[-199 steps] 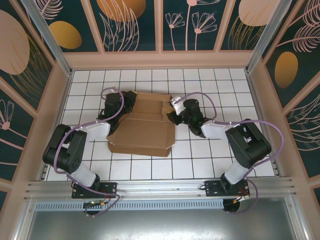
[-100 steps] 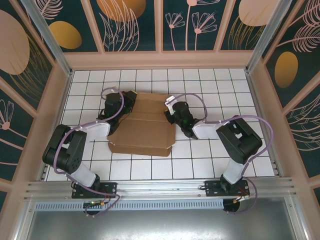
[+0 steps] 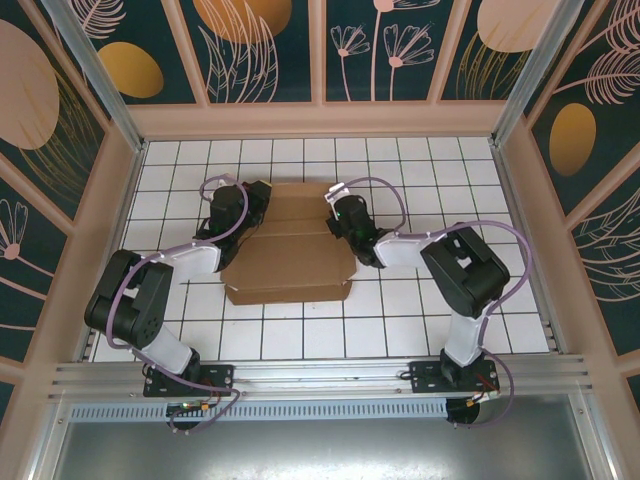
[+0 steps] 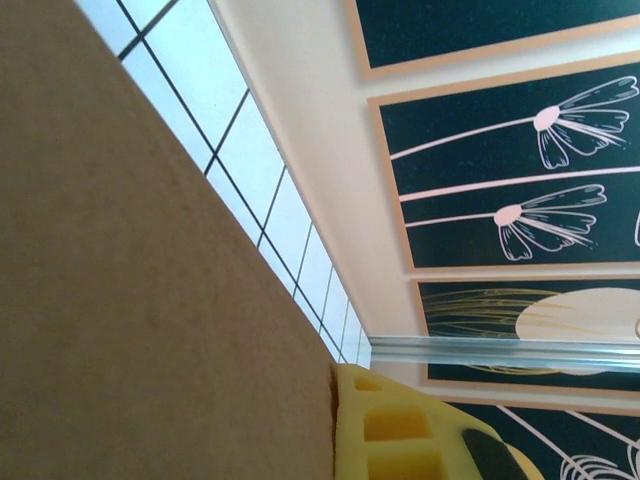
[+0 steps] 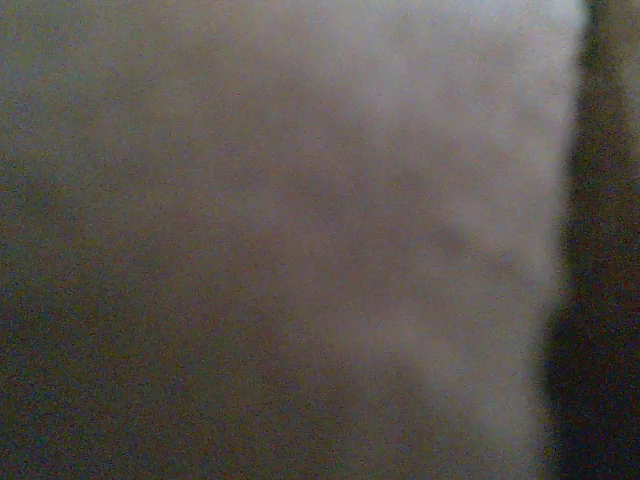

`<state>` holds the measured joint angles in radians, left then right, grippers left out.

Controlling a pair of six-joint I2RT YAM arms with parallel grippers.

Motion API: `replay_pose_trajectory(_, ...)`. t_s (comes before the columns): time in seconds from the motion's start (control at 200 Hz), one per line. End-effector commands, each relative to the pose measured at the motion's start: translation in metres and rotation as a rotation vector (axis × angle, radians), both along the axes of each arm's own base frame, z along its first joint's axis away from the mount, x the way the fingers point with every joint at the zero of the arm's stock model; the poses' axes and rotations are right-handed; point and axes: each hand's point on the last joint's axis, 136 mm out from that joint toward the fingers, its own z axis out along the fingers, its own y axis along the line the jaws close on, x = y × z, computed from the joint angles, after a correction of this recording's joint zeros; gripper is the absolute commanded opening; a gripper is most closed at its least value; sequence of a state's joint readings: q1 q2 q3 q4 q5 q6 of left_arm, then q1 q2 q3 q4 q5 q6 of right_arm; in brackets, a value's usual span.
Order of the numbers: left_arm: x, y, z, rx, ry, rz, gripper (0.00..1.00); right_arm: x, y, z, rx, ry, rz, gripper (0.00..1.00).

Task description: Fold the paper box

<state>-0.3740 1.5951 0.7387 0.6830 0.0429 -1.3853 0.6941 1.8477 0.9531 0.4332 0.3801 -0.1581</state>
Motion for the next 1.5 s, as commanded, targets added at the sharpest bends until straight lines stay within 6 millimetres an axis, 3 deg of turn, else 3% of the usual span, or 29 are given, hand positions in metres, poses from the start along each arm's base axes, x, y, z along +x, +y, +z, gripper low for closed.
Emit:
replay_pose_trajectory(0.0, -0.012, -0.008, -0.013, 0.038, 0.069, -0.055, 0.0, 0.011, -0.042, -0.012, -0.124, -0.002, -0.214, 0.16)
replay_pose_trajectory(0.085, -0.011, -0.009, -0.014, 0.039, 0.075, -0.054, 0.0, 0.016, -0.056, -0.011, -0.143, -0.008, -0.323, 0.12)
replay_pose_trajectory(0.27, -0.01, -0.01, -0.017, 0.038, 0.088, -0.05, 0.0, 0.02, -0.061, -0.028, -0.236, 0.065, -0.389, 0.08)
replay_pose_trajectory(0.5, -0.009, -0.008, -0.013, 0.043, 0.095, -0.031, 0.0, 0.023, -0.076, -0.024, -0.297, 0.048, -0.493, 0.07)
replay_pose_trajectory(0.676, -0.008, -0.007, -0.012, 0.052, 0.101, -0.018, 0.0, 0.024, -0.079, -0.023, -0.315, 0.043, -0.521, 0.18)
replay_pose_trajectory(0.766, -0.009, -0.01, -0.018, 0.061, 0.112, -0.018, 0.0, 0.022, -0.069, -0.029, -0.272, 0.079, -0.474, 0.32)
replay_pose_trajectory(0.846, -0.01, -0.013, -0.024, 0.058, 0.126, -0.02, 0.0, 0.019, -0.057, -0.029, -0.204, 0.099, -0.404, 0.5)
replay_pose_trajectory(0.966, -0.013, -0.014, -0.03, 0.051, 0.136, -0.016, 0.0, 0.011, -0.038, -0.006, -0.062, 0.065, -0.269, 0.64)
replay_pose_trajectory(1.071, -0.014, -0.011, -0.028, 0.051, 0.132, 0.0, 0.0, -0.003, -0.019, 0.029, 0.071, -0.008, -0.108, 0.73)
replay_pose_trajectory(1.136, -0.014, -0.01, -0.024, 0.052, 0.127, 0.007, 0.0, -0.02, -0.013, 0.057, 0.152, -0.076, -0.009, 0.73)
replay_pose_trajectory(1.201, -0.013, -0.009, -0.021, 0.057, 0.125, 0.011, 0.0, -0.035, -0.016, 0.084, 0.254, -0.136, 0.051, 0.72)
replay_pose_trajectory(1.291, -0.012, -0.008, -0.018, 0.058, 0.125, 0.019, 0.0, -0.044, -0.041, 0.114, 0.413, -0.196, 0.049, 0.68)
replay_pose_trajectory(1.416, -0.01, -0.009, -0.016, 0.043, 0.132, 0.027, 0.0, -0.062, -0.063, 0.127, 0.56, -0.231, 0.18, 0.65)
replay_pose_trajectory(1.496, -0.011, -0.009, -0.018, 0.034, 0.142, 0.035, 0.0, -0.06, -0.06, 0.111, 0.455, -0.186, 0.201, 0.64)
